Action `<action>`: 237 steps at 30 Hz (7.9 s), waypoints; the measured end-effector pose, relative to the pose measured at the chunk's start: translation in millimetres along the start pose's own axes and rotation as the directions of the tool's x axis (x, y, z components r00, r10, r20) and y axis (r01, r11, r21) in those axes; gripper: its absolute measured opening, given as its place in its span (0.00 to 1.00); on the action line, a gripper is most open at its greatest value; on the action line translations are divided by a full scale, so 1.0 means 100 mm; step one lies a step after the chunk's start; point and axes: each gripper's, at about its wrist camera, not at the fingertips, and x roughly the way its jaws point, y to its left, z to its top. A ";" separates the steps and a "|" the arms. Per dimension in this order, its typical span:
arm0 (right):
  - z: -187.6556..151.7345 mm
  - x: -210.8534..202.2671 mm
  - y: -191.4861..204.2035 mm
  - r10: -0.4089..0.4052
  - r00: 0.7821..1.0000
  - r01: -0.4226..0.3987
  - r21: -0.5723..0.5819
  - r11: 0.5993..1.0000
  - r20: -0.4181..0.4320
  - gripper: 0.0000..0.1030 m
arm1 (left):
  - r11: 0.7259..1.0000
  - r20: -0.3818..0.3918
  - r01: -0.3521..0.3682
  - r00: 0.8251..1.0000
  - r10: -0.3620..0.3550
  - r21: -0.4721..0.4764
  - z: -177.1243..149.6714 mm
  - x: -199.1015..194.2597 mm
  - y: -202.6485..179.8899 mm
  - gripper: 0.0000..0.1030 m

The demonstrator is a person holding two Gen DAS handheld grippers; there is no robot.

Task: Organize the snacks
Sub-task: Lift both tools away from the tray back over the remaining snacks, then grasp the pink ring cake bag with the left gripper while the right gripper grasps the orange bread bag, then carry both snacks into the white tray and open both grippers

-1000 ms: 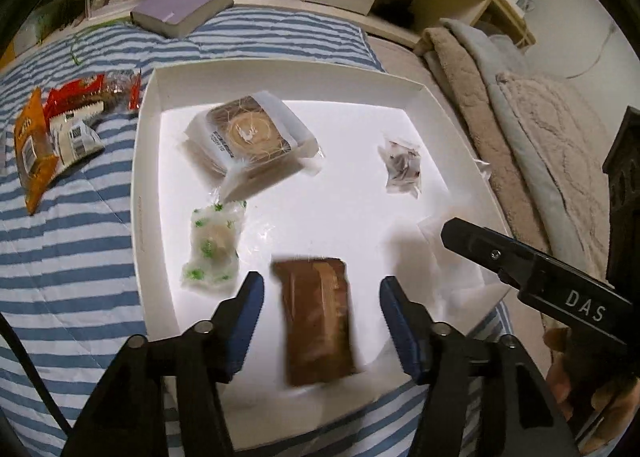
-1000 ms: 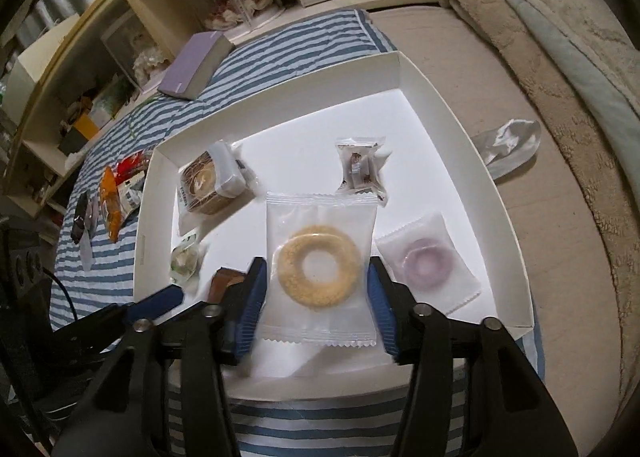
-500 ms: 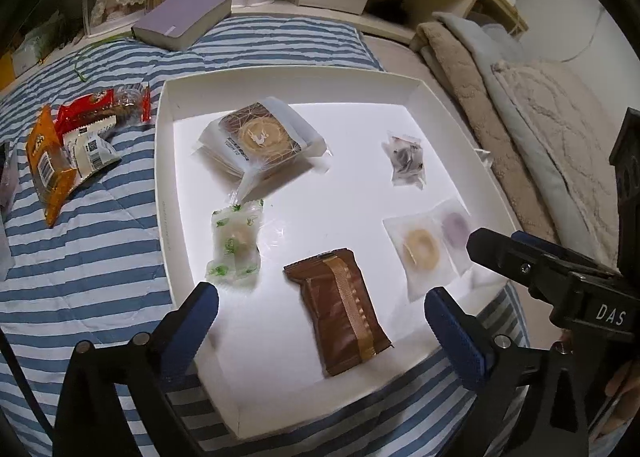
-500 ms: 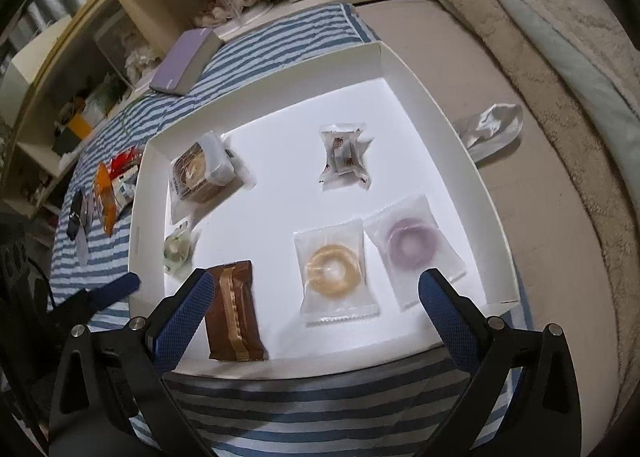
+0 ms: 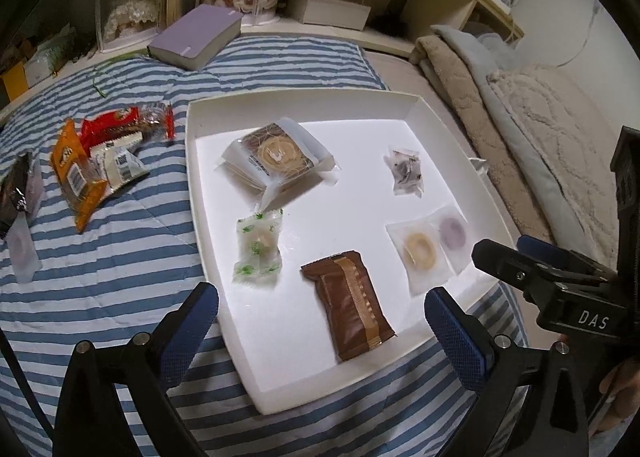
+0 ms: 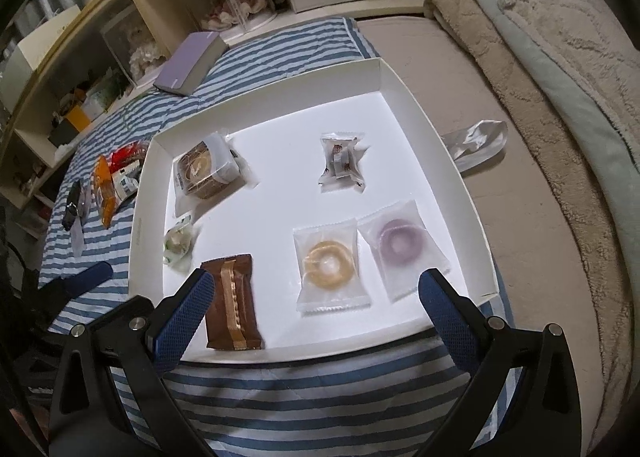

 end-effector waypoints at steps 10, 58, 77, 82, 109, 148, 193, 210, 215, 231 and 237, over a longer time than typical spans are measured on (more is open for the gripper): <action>0.00 -0.31 0.10 -0.023 0.997 0.024 -0.015 1.000 0.070 1.00 | 1.000 0.041 -0.026 0.999 0.026 0.004 0.02 -0.42 0.14 1.00; 0.14 -0.69 2.03 0.236 0.844 -0.140 -0.228 0.964 0.481 1.00 | 0.943 0.287 -0.043 0.947 0.145 -0.331 -0.30 -2.27 2.37 1.00; 0.38 0.88 2.91 0.278 0.936 -0.147 -0.479 0.865 0.215 0.99 | 0.831 0.090 -0.027 0.992 0.092 -0.555 -0.01 -0.81 3.08 0.78; 0.24 1.22 3.23 0.271 0.951 -0.134 -0.593 0.794 0.147 0.82 | 0.827 0.024 -0.071 0.995 0.102 -0.557 0.00 -0.44 3.14 0.77; -0.26 1.22 2.94 0.077 0.993 -0.109 -0.481 0.870 -0.086 0.52 | 0.888 -0.043 -0.318 0.946 0.323 -0.332 0.07 0.13 2.77 0.61; -0.70 1.05 2.91 0.158 0.959 -0.246 -0.411 0.878 -0.236 0.71 | 0.933 -0.251 -0.282 0.942 0.224 -0.224 -0.37 -0.25 2.48 0.51; 0.15 -0.15 2.28 0.253 0.957 -0.197 -0.320 0.927 0.144 0.34 | 0.967 0.124 -0.102 0.983 0.134 -0.234 -0.12 -1.48 2.05 0.45; 0.47 -0.65 1.00 0.066 0.959 -0.042 -0.093 0.995 0.276 0.34 | 0.993 0.178 0.029 0.984 -0.008 -0.118 0.03 -1.44 1.19 0.45; 0.54 -0.52 0.75 0.036 0.967 -0.024 -0.051 0.998 0.251 0.34 | 0.986 0.126 0.110 0.987 -0.095 -0.122 0.07 -1.08 0.85 0.45; 0.68 0.56 0.35 0.042 0.999 -0.044 0.054 0.998 0.032 0.34 | 0.960 -0.111 0.186 0.971 -0.212 -0.208 0.07 0.15 0.43 0.45; 0.75 0.56 0.31 0.055 0.996 -0.061 0.087 0.994 0.073 0.40 | 0.961 -0.125 0.153 0.975 -0.185 -0.229 0.15 0.36 0.46 0.47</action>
